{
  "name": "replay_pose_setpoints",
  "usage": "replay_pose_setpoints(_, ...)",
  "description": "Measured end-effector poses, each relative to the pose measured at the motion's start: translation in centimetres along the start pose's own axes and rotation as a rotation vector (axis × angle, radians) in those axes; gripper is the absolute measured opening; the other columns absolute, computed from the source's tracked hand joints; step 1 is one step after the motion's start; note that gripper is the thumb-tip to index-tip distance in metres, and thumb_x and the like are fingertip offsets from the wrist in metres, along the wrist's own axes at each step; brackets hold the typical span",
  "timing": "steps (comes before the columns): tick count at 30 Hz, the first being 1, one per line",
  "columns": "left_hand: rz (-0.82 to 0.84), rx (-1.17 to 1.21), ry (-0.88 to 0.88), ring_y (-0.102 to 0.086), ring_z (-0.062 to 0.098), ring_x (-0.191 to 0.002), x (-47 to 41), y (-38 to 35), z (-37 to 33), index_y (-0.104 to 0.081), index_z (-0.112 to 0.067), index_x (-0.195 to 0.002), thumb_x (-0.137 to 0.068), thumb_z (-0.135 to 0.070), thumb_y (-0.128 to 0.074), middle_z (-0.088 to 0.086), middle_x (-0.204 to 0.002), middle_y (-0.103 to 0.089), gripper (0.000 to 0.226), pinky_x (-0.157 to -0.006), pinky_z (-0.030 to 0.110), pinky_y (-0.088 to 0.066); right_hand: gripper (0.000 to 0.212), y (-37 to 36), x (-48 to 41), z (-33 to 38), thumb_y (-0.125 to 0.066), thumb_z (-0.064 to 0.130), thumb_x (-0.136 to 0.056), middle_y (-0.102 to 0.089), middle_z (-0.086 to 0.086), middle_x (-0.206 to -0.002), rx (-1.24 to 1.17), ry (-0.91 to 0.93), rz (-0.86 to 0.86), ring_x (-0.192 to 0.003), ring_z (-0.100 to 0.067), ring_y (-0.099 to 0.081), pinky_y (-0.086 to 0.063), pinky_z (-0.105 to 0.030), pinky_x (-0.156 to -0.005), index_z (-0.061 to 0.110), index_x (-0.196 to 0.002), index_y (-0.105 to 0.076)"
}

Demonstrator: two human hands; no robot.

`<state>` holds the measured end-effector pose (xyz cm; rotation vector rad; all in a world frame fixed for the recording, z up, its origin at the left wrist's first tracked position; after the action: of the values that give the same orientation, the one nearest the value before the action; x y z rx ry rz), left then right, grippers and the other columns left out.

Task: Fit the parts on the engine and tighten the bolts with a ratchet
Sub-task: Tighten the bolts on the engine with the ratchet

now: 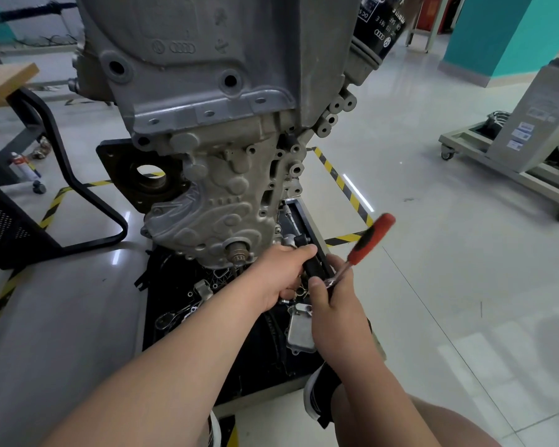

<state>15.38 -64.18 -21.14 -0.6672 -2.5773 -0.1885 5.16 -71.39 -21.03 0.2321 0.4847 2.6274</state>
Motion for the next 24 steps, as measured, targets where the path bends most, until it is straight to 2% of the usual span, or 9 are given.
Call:
replay_pose_setpoints(1,-0.006,-0.012,0.001,-0.025,0.006,-0.033,-0.1,0.0,0.0,-0.053,-0.013,-0.083,-0.096,-0.031,-0.057,-0.007,-0.046,-0.031,0.023,-0.034,0.014,-0.019,0.043,0.0,0.2,0.4,-0.042,0.037,-0.100,-0.059,0.022,-0.086,0.105,0.042,0.012,-0.071,0.006,-0.058,-0.044,-0.020,-0.063,0.052,-0.135,-0.023)
replay_pose_setpoints(5,-0.012,-0.053,0.018,-0.029,0.007,-0.036,-0.2,0.1,0.2,-0.054,-0.014,-0.078,-0.094,-0.032,-0.058,0.000,-0.059,-0.038,0.024,-0.035,0.015,-0.022,0.055,-0.5,0.8,1.5,-0.041,0.033,-0.100,-0.058,0.010,-0.118,0.298,0.143,0.018,-0.094,-0.018,-0.064,-0.052,-0.042,-0.079,0.059,-0.137,-0.009)
replay_pose_setpoints(8,-0.013,-0.041,0.019,-0.027,0.007,-0.034,0.0,0.2,0.1,-0.056,-0.012,-0.083,-0.094,-0.029,-0.058,-0.003,-0.051,-0.034,0.021,-0.034,0.015,-0.020,0.043,-0.6,0.5,1.0,-0.044,0.032,-0.099,-0.060,0.021,-0.098,0.191,0.131,-0.021,-0.082,0.002,-0.060,-0.050,-0.035,-0.071,0.044,-0.136,-0.027)
replay_pose_setpoints(10,-0.006,-0.007,0.029,-0.025,0.007,-0.034,0.2,0.3,0.0,-0.054,-0.012,-0.084,-0.095,-0.029,-0.057,-0.005,-0.047,-0.030,0.021,-0.035,0.014,-0.019,0.027,-0.7,0.4,0.7,-0.044,0.031,-0.100,-0.058,0.027,-0.079,0.092,0.119,-0.025,-0.075,0.016,-0.056,-0.042,-0.025,-0.062,0.042,-0.122,-0.033)
replay_pose_setpoints(12,0.008,0.032,0.054,-0.022,0.006,-0.034,0.4,0.5,-0.2,-0.052,-0.015,-0.085,-0.097,-0.029,-0.056,-0.007,-0.045,-0.028,0.019,-0.034,0.013,-0.017,0.029,-0.9,0.2,0.3,-0.042,0.031,-0.101,-0.058,0.039,-0.078,-0.049,0.090,-0.027,-0.074,0.024,-0.053,-0.040,-0.018,-0.063,0.049,-0.119,-0.029)
replay_pose_setpoints(14,0.030,0.060,0.074,-0.021,0.006,-0.034,0.6,0.6,-0.4,-0.051,-0.015,-0.094,-0.097,-0.030,-0.054,-0.009,-0.044,-0.027,0.016,-0.034,0.013,-0.015,0.025,-1.0,0.0,-0.1,-0.041,0.033,-0.101,-0.060,0.028,-0.067,-0.222,-0.015,-0.044,-0.060,0.009,-0.058,-0.048,-0.024,-0.064,0.049,-0.119,-0.034)
replay_pose_setpoints(16,0.047,0.073,0.080,-0.021,0.006,-0.033,0.5,0.7,-0.4,-0.049,-0.014,-0.098,-0.098,-0.030,-0.052,-0.009,-0.044,-0.027,0.016,-0.033,0.013,-0.015,0.014,-1.3,-0.2,-0.6,-0.039,0.031,-0.102,-0.052,0.012,-0.054,-0.490,-0.201,-0.032,-0.043,-0.006,-0.046,-0.049,-0.032,-0.051,0.034,-0.113,-0.046)
replay_pose_setpoints(18,0.059,0.074,0.082,-0.020,0.005,-0.033,0.4,0.6,-0.2,-0.048,-0.017,-0.090,-0.098,-0.030,-0.052,-0.008,-0.046,-0.027,0.016,-0.033,0.012,-0.014,0.021,-1.8,-0.1,-0.8,-0.037,0.030,-0.103,-0.043,0.004,-0.051,-0.810,-0.382,0.012,-0.037,-0.011,-0.032,-0.042,-0.028,-0.041,0.016,-0.100,-0.052)
replay_pose_setpoints(24,0.071,0.020,0.064,-0.019,0.006,-0.035,0.1,0.3,0.0,-0.045,-0.020,-0.081,-0.098,-0.030,-0.053,-0.007,-0.047,-0.026,0.021,-0.033,0.013,-0.014,0.036,-2.8,0.6,-0.4,-0.037,0.040,-0.103,-0.035,0.003,-0.053,-1.371,-0.675,0.153,-0.035,-0.010,-0.022,-0.036,-0.022,-0.037,0.009,-0.091,-0.053)
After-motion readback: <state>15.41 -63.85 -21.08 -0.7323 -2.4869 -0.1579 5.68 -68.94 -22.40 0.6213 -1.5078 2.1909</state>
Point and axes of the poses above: each hand's wrist, its own x-axis away from the middle knuckle, its own y-axis out of the back of the hand, z = x × y, the point moved 5 cm from there along -x, towards the middle knuckle
